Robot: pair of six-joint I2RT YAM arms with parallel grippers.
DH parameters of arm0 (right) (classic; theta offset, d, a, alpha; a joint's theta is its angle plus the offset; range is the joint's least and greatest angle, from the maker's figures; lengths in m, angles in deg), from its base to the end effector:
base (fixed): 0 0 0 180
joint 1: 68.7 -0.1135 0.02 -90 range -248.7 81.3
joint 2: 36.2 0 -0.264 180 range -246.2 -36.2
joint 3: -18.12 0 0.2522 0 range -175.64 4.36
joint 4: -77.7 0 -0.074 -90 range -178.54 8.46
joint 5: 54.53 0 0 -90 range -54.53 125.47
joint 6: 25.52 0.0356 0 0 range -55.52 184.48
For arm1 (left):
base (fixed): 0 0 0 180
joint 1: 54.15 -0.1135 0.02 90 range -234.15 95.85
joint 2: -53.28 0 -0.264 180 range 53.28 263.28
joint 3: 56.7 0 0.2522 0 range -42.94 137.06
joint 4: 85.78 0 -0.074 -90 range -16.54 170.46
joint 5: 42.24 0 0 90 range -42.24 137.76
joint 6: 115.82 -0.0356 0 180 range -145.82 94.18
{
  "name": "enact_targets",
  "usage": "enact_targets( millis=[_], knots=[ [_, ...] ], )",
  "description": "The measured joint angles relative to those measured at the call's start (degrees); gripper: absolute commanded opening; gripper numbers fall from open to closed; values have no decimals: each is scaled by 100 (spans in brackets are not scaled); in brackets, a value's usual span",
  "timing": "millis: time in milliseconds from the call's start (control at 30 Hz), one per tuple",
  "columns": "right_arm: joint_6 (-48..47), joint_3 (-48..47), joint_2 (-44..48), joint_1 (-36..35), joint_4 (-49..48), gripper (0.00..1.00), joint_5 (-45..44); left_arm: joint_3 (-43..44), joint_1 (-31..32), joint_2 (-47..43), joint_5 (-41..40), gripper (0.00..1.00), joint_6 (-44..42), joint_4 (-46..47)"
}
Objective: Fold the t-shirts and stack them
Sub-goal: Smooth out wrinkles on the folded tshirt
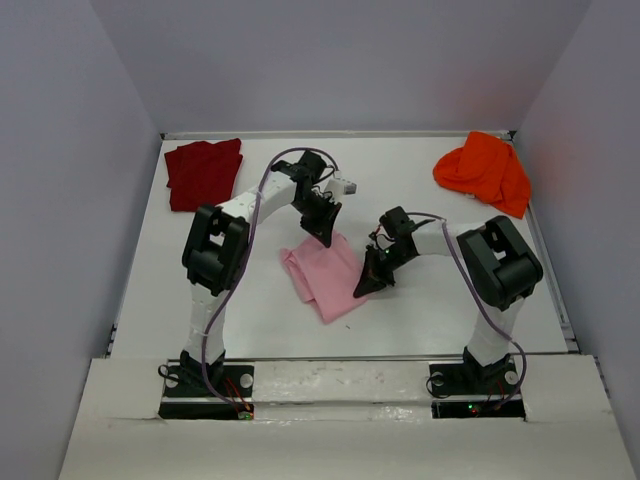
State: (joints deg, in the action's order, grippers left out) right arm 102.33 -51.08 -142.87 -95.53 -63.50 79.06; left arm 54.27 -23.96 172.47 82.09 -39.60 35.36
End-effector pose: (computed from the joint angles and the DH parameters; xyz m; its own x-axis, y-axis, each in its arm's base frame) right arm 0.2741 0.1661 0.1160 -0.9747 0.0051 0.2236 0.1585 0.7211 0.6745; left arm 0.3690 -0.2379 0.2127 -0.6291 0.5936 -0.5020 0.7773 0.4757 -0.4117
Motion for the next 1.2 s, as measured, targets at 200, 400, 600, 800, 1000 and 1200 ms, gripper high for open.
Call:
enact_targets(
  millis=[200,400,600,800,1000,1200],
  knots=[
    [-33,-44,-63,0,-66,0,-28,20,-61,70,-116,0,37,-46],
    [-59,-103,-85,0,-59,0,-166,188,-122,116,-354,0,131,-221],
    [-129,-144,13,0,70,0,-402,293,-251,260,-844,0,236,-299],
    [-203,-149,175,0,345,0,-693,463,-457,702,-1200,3,358,-243],
    [-219,-149,315,0,487,0,-804,649,-479,824,-1176,99,492,-186],
    [-249,-234,358,0,640,0,-844,697,-437,813,-1202,99,675,31]
  ],
)
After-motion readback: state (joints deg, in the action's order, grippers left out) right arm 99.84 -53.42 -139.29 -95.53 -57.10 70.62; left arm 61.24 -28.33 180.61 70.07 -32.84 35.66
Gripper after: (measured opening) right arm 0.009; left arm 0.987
